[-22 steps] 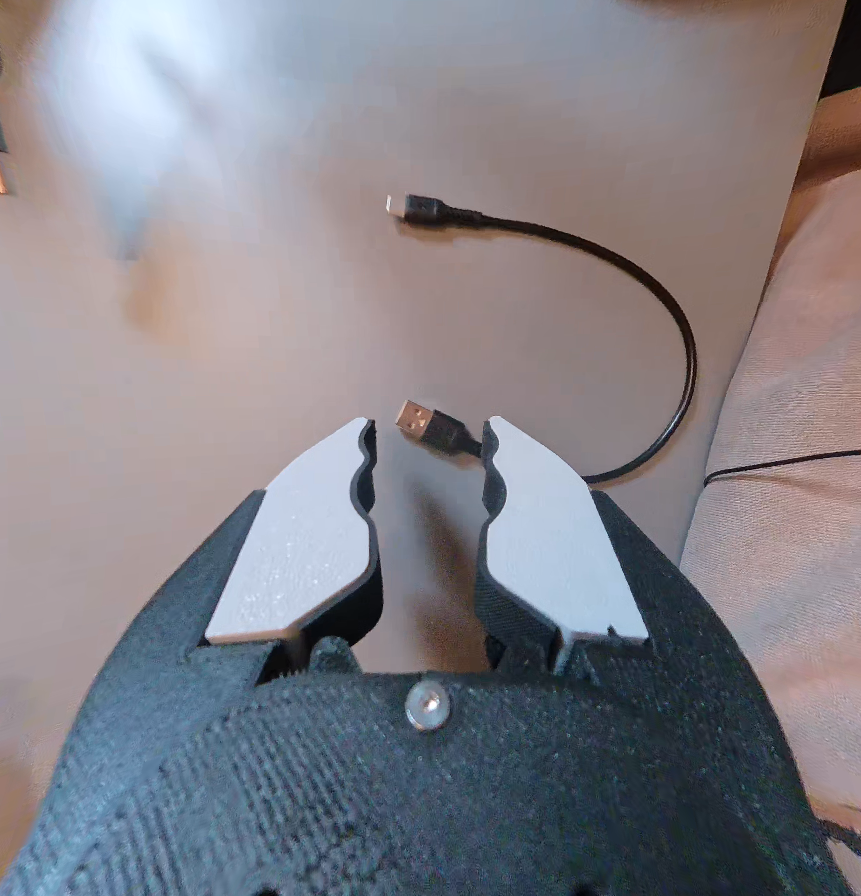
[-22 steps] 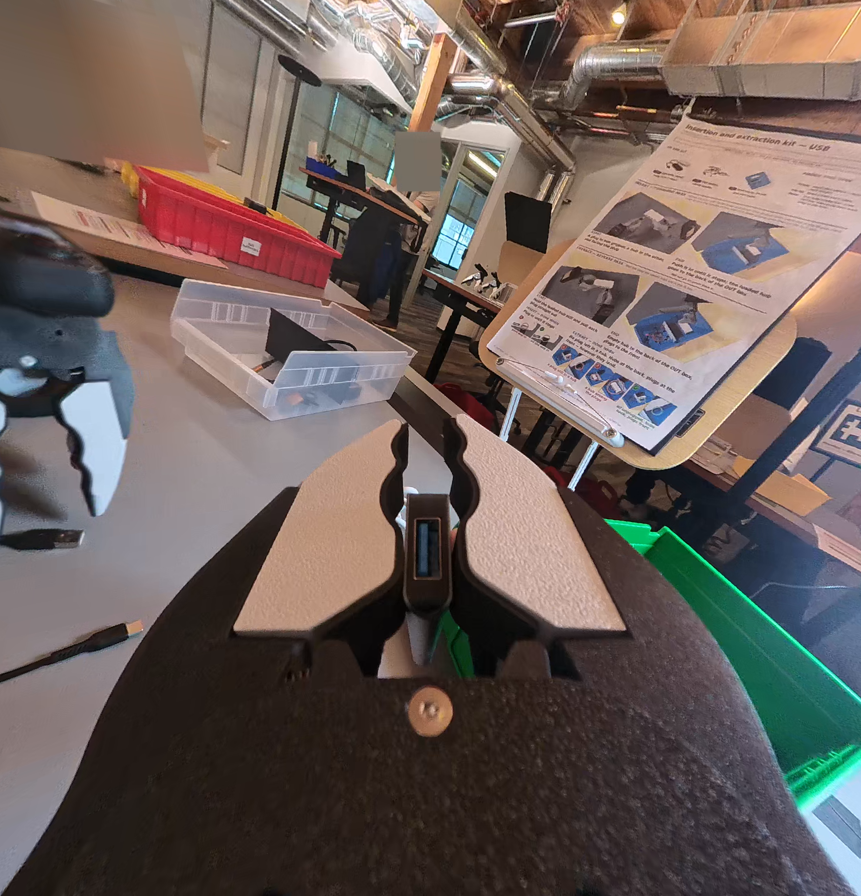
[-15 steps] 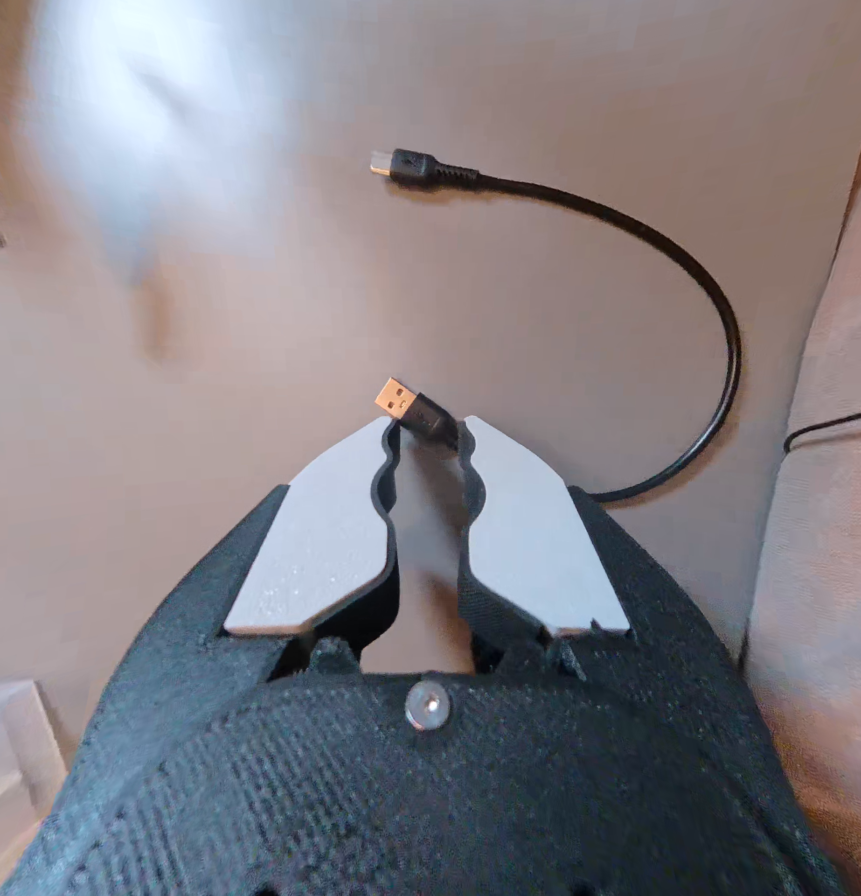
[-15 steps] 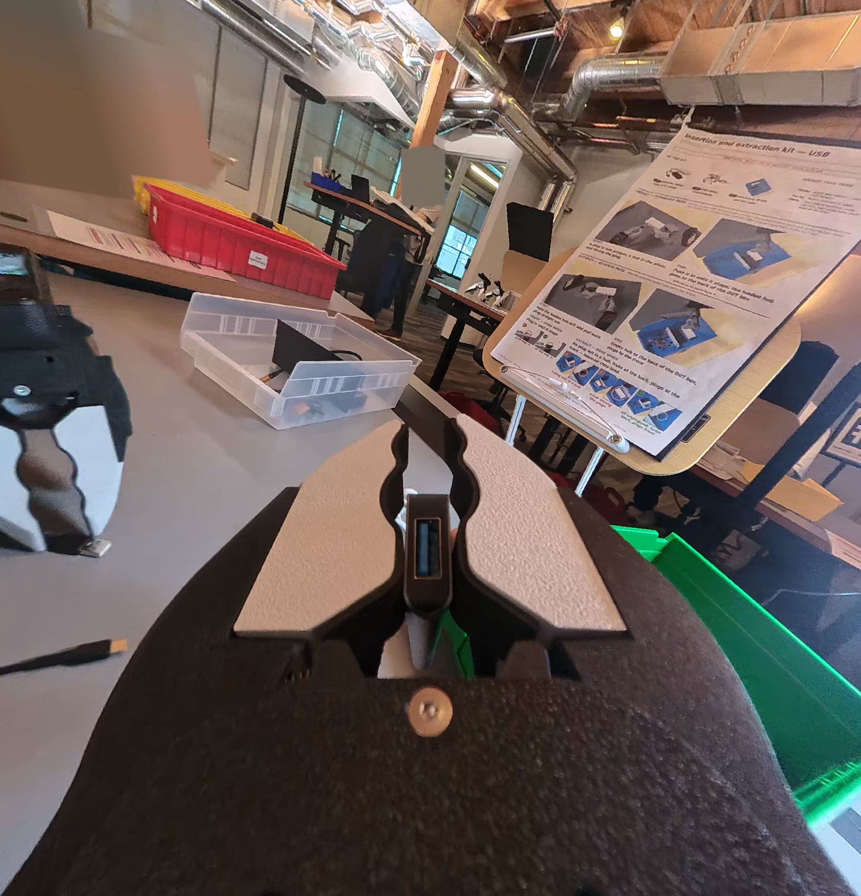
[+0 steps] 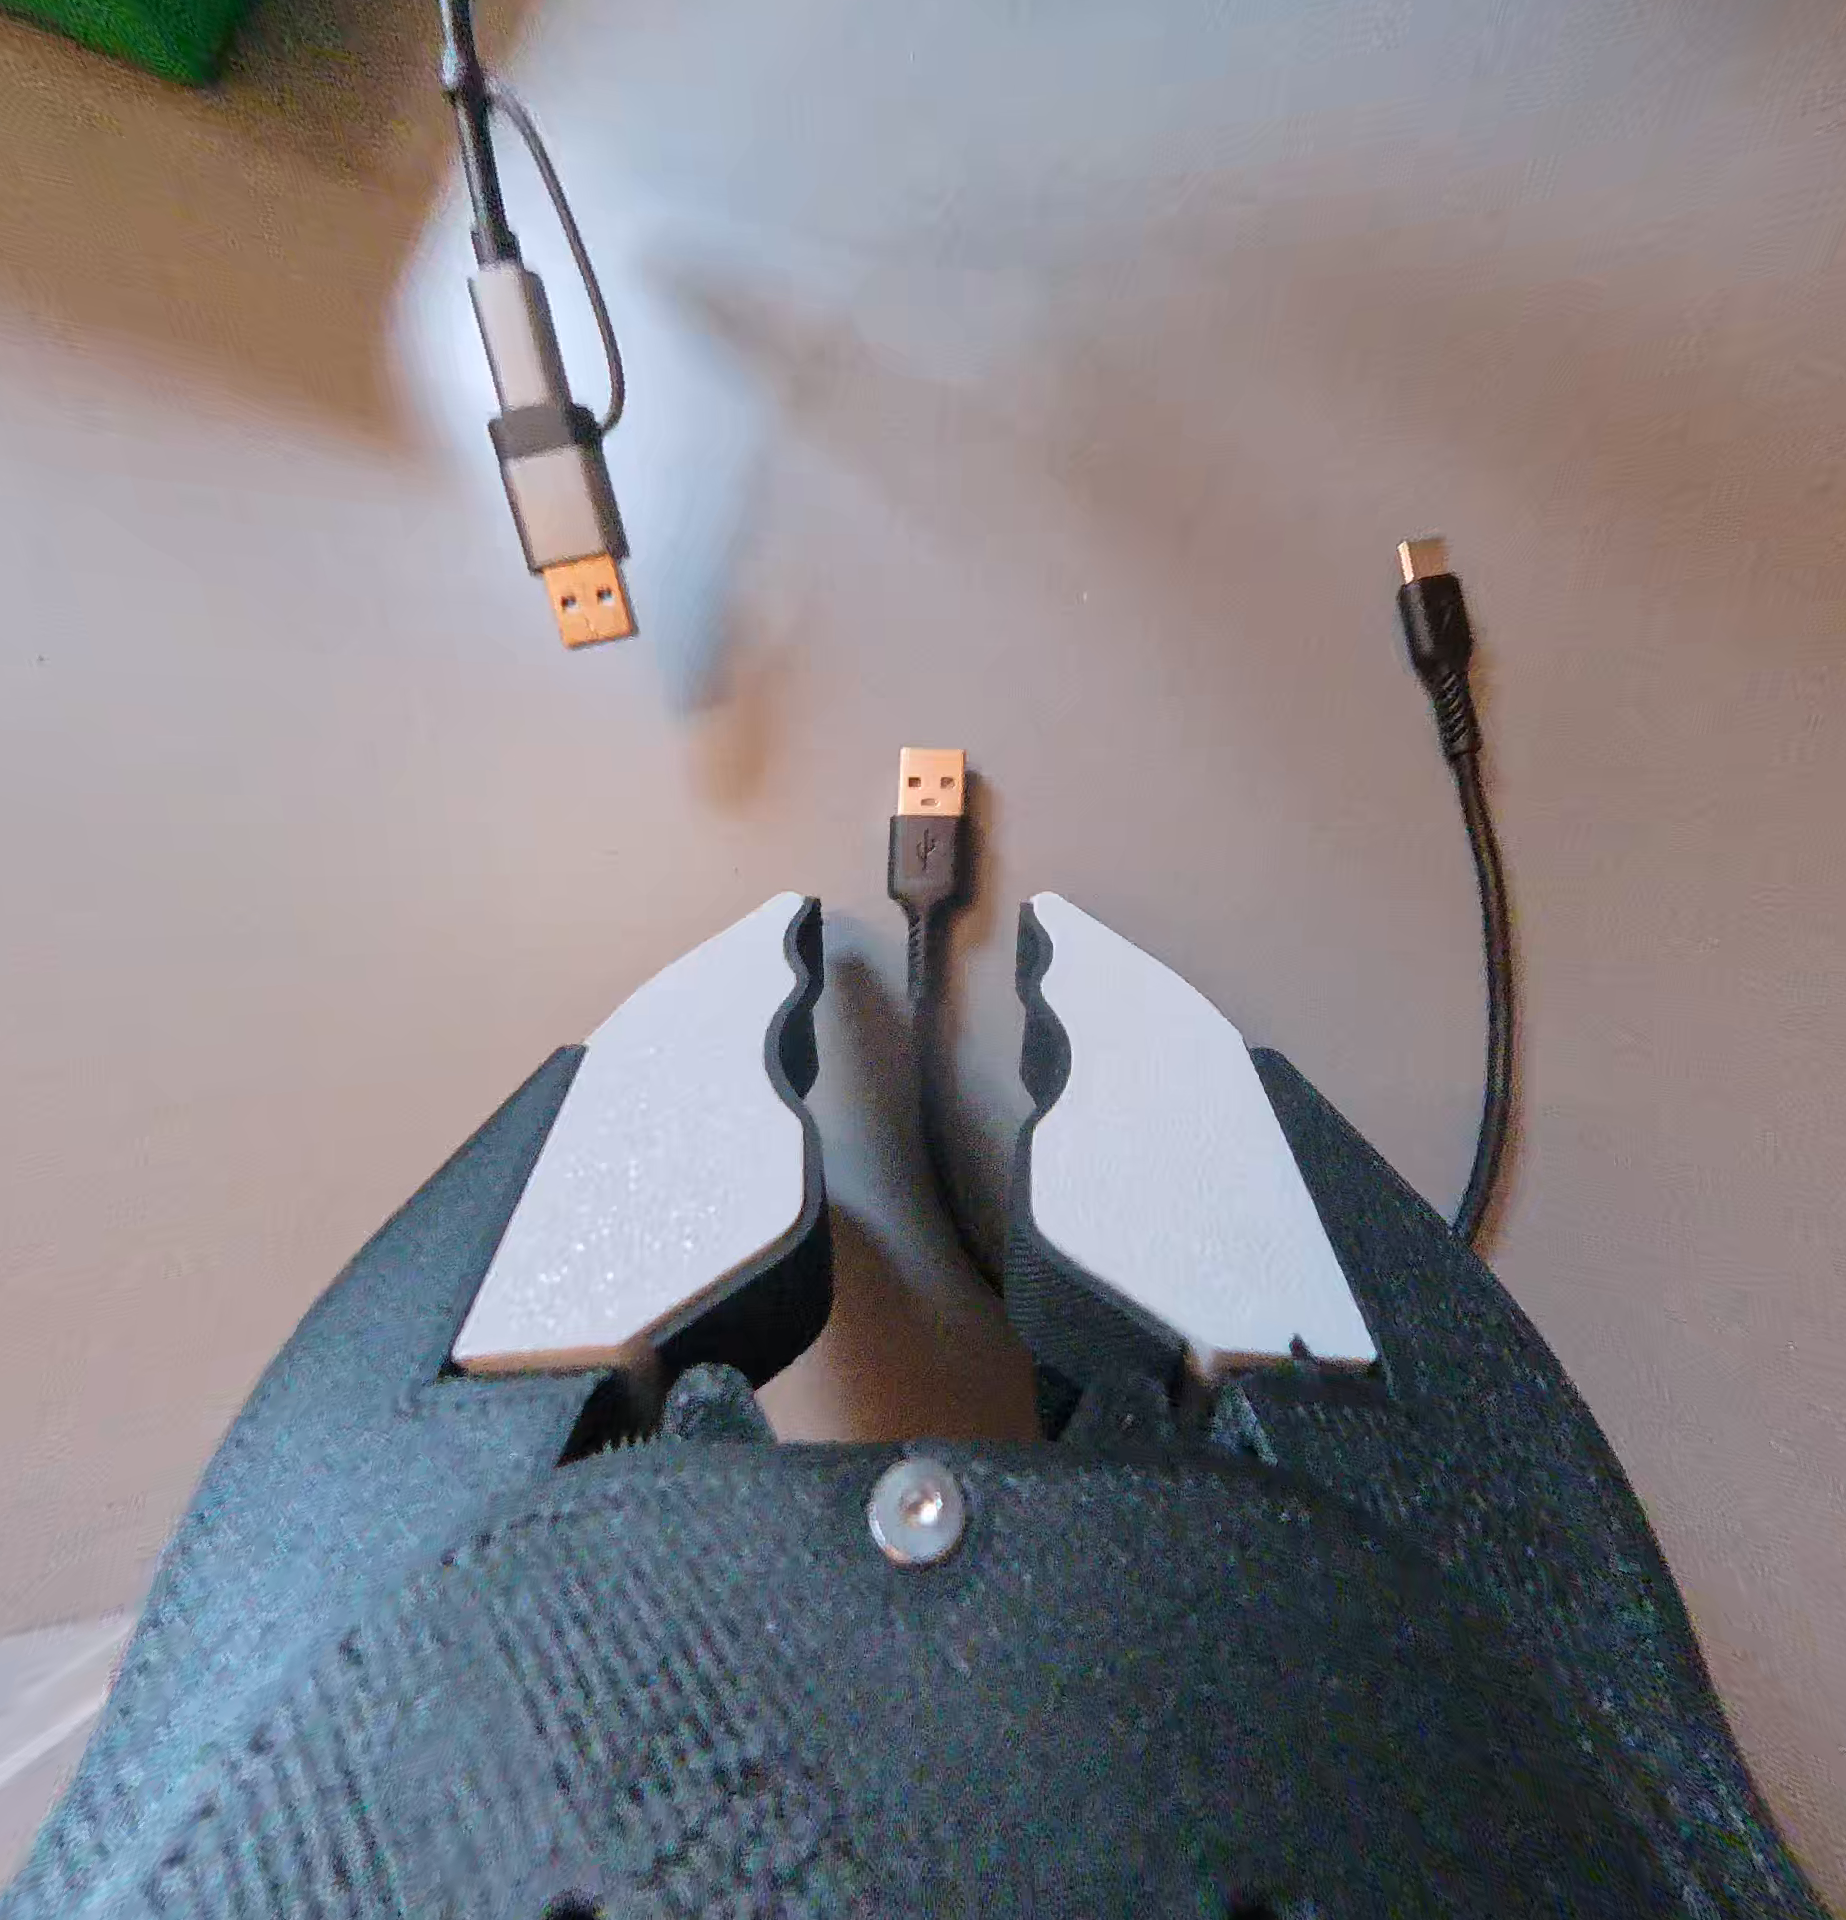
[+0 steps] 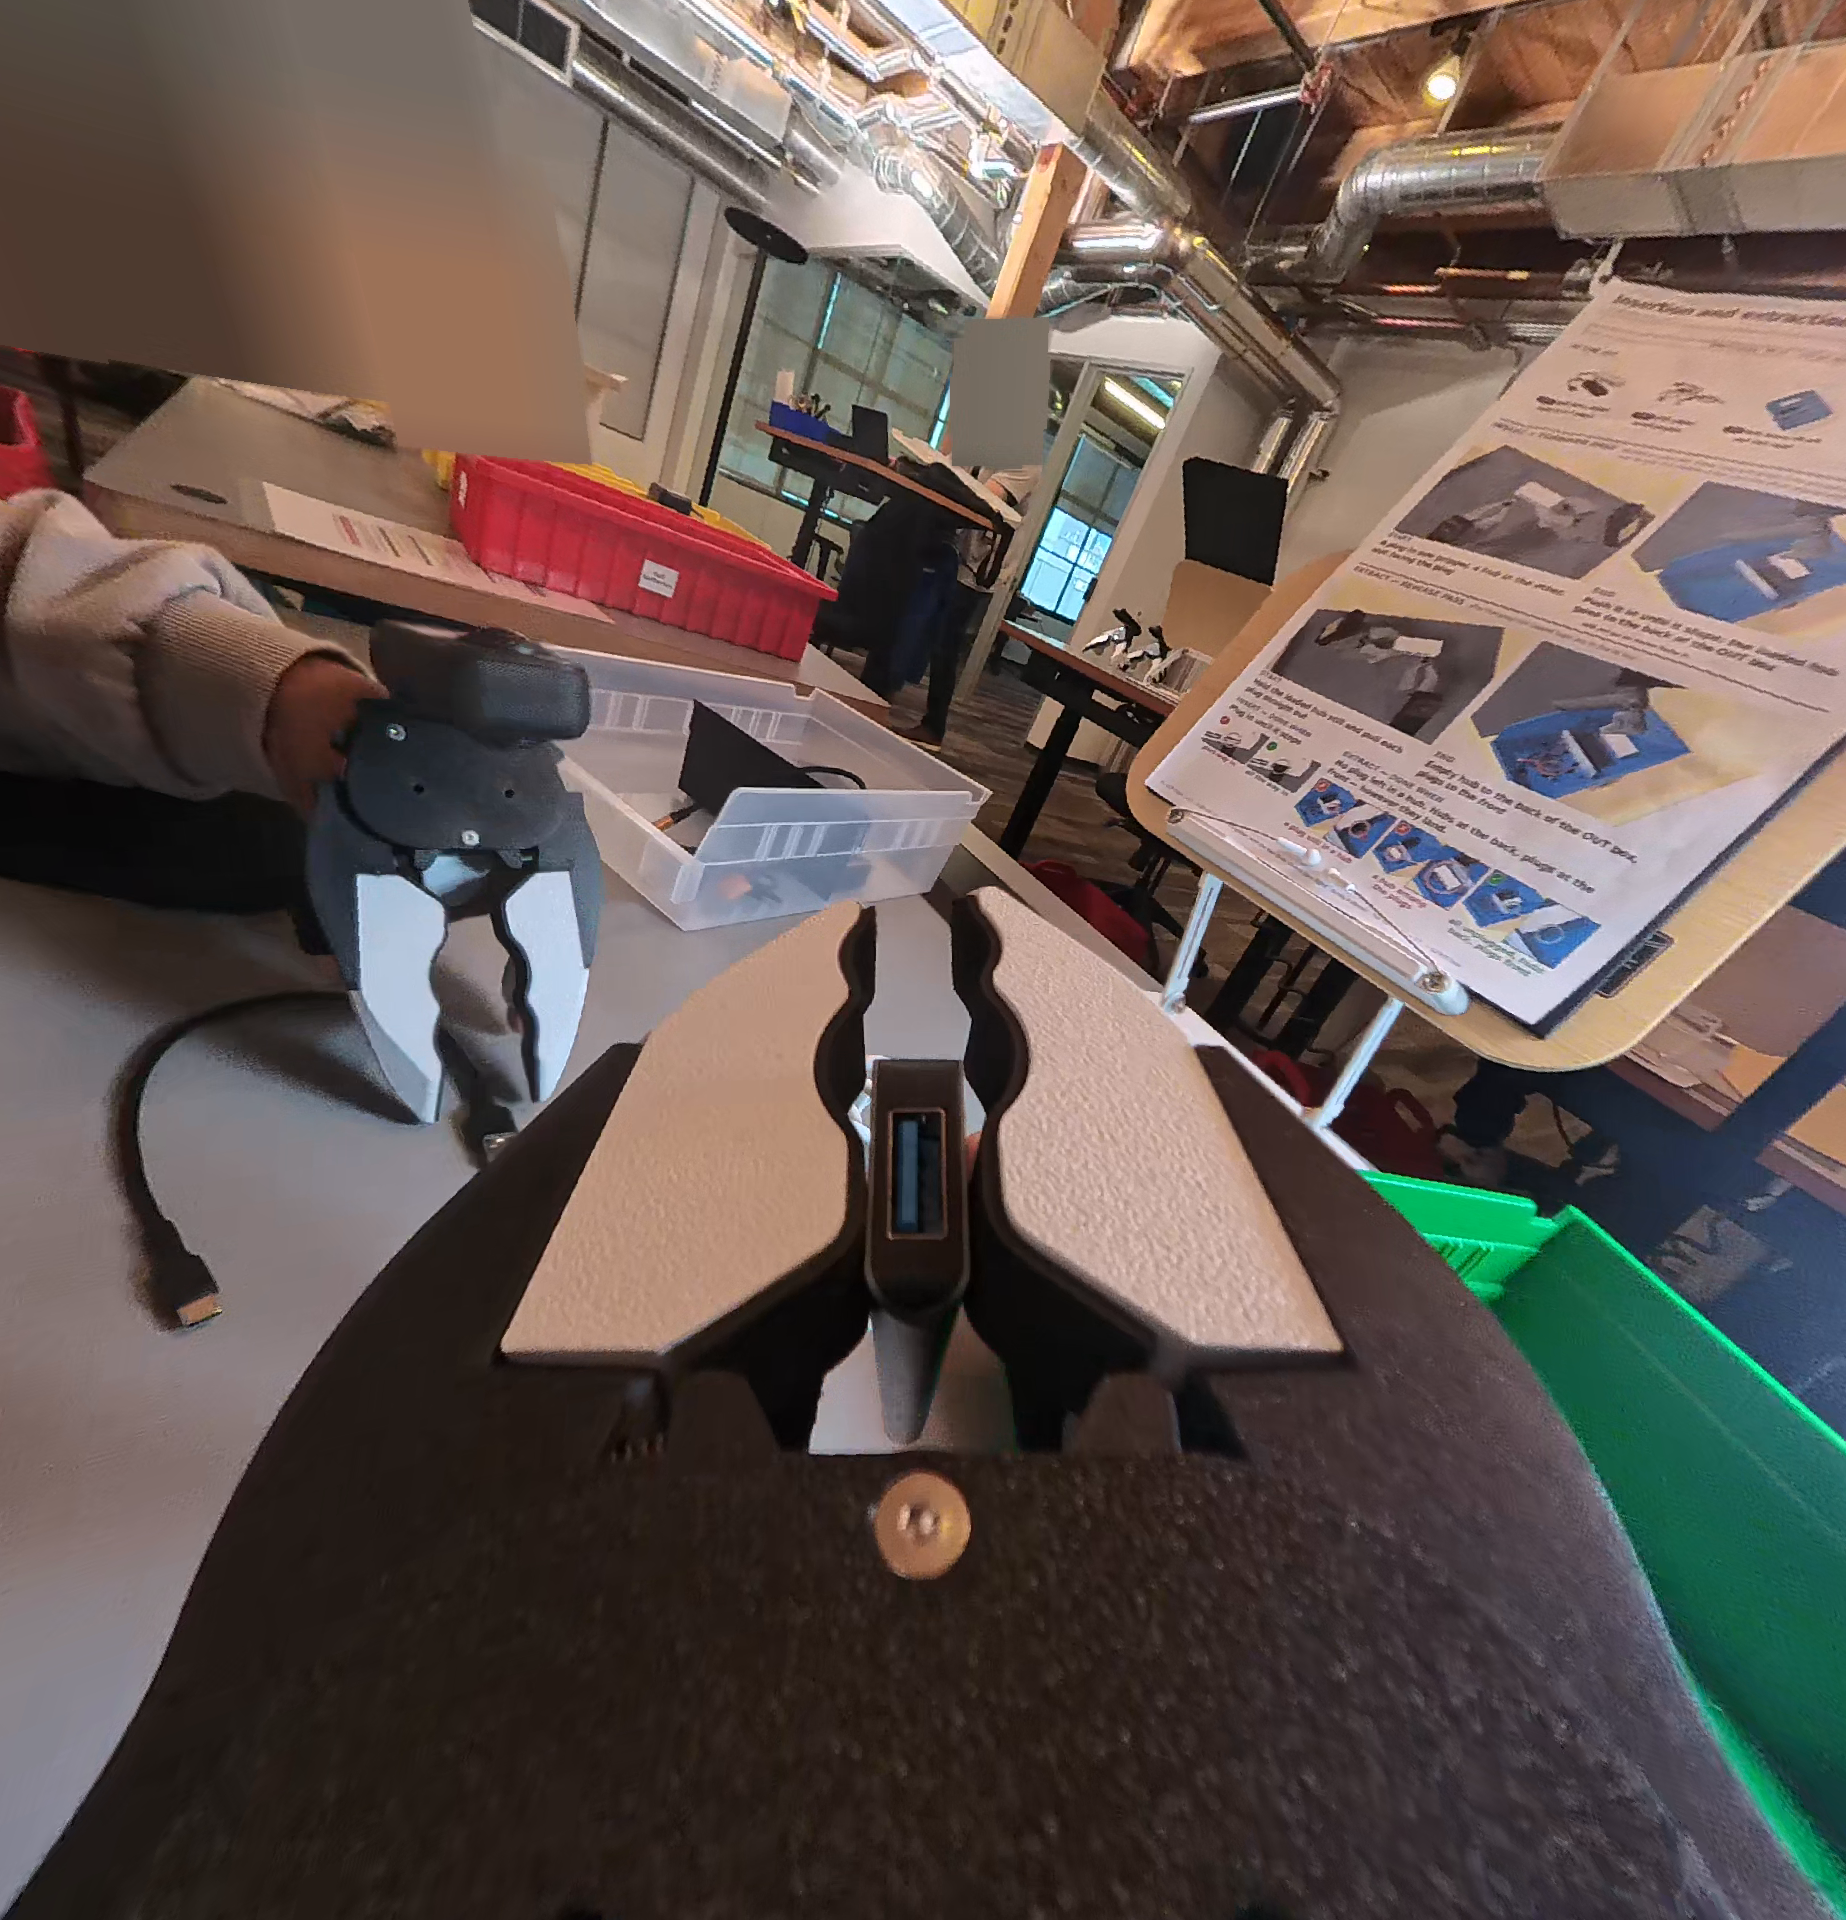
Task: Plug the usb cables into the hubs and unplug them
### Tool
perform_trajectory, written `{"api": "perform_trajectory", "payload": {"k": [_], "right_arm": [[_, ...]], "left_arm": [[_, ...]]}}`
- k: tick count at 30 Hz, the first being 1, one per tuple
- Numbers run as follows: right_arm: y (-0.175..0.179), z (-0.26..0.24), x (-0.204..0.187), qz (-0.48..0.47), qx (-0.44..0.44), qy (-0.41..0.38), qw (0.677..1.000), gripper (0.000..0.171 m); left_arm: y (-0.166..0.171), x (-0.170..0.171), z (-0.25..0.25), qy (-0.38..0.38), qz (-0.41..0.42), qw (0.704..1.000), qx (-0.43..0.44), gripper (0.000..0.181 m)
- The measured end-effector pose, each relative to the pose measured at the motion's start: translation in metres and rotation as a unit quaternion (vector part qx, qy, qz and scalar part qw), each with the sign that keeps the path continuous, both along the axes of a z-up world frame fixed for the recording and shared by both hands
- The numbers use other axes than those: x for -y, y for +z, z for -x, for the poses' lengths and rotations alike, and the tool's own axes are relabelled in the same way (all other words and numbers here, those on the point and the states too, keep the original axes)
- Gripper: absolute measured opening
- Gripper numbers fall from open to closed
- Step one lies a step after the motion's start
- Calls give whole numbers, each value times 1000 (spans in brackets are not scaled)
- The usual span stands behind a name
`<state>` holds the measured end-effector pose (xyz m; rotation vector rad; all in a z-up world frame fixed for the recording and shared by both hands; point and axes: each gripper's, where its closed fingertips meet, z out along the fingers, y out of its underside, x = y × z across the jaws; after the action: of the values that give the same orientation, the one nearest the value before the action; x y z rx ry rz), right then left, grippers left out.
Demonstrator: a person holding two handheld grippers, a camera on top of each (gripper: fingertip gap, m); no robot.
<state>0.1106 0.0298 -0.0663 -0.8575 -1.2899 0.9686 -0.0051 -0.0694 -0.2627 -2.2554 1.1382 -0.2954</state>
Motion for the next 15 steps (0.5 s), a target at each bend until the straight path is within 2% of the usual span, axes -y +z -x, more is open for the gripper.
{"api": "perform_trajectory", "payload": {"k": [1, 3, 5, 7, 10, 13, 15], "right_arm": [[-1, 1, 2, -2, 2, 2, 1000, 15], [-3, 4, 6, -5, 5, 5, 1000, 15], [-4, 5, 7, -4, 6, 6, 1000, 14], [-4, 5, 7, -2, 6, 6, 1000, 15], [-3, 3, 9, 6, -2, 18, 1000, 15], [3, 1, 15, 22, -21, 49, 998, 14], [5, 0, 20, 35, -30, 69, 997, 14]], "left_arm": [[-1, 1, -4, -6, 4, 1000, 8, 31], [-2, 0, -6, -17, 7, 1000, 13, 15], [-1, -3, -8, -35, 3, 999, 32, 15], [18, -3, -21, -52, -6, 989, 140, 15], [58, -2, -30, -60, -19, 955, 290, 15], [84, 4, -34, -78, -32, 934, 347, 15], [87, 4, -36, -80, -35, 933, 350, 15]]}}
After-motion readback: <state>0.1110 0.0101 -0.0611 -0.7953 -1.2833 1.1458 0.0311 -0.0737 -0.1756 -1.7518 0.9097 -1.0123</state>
